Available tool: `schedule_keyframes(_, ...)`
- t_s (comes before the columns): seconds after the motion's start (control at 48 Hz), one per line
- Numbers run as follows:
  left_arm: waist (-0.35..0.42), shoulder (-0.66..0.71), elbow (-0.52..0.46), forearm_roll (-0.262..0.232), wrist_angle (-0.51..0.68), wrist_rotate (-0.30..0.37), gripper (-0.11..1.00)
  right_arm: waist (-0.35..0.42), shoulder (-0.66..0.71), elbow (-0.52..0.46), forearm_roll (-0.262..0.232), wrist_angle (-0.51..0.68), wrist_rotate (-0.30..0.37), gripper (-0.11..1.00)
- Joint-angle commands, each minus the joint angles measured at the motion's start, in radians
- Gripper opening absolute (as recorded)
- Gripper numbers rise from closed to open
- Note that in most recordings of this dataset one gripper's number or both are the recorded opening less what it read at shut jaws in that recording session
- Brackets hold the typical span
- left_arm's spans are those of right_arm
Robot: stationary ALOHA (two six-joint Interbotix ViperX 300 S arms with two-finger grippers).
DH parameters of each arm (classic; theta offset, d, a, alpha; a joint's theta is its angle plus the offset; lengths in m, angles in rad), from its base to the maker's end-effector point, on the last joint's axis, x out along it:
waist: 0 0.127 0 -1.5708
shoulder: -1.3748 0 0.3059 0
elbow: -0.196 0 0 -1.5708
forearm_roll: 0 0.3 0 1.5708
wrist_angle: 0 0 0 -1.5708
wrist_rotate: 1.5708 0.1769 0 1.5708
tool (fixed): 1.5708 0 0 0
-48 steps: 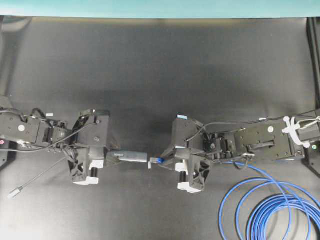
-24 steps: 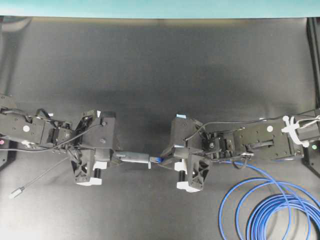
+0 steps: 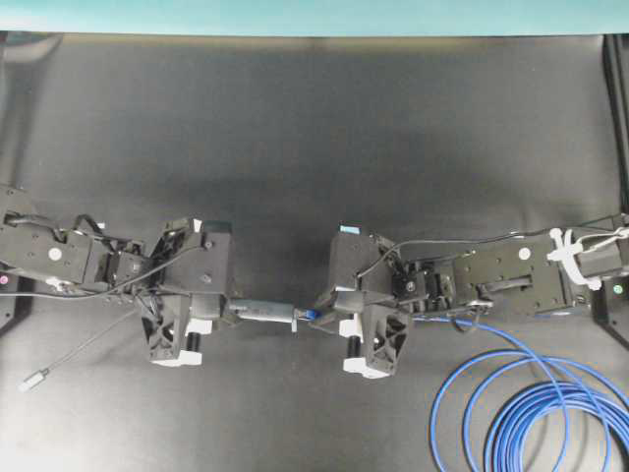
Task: Insert the LAN cable into the hub.
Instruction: 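Push the right gripper's plug leftward into the hub port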
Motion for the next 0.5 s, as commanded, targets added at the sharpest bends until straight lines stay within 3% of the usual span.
schedule_keyframes(0.0, 0.002, -0.002, -0.026, 0.003, -0.006, 0.002, 0.28, -0.002, -0.005, -0.025, 0.000, -0.008, -0.003, 0.14)
schedule_keyframes(0.479, 0.002, 0.028, -0.089, 0.003, 0.071, 0.017, 0.28, 0.000, 0.003, -0.035, -0.017, 0.066, -0.006, 0.13)
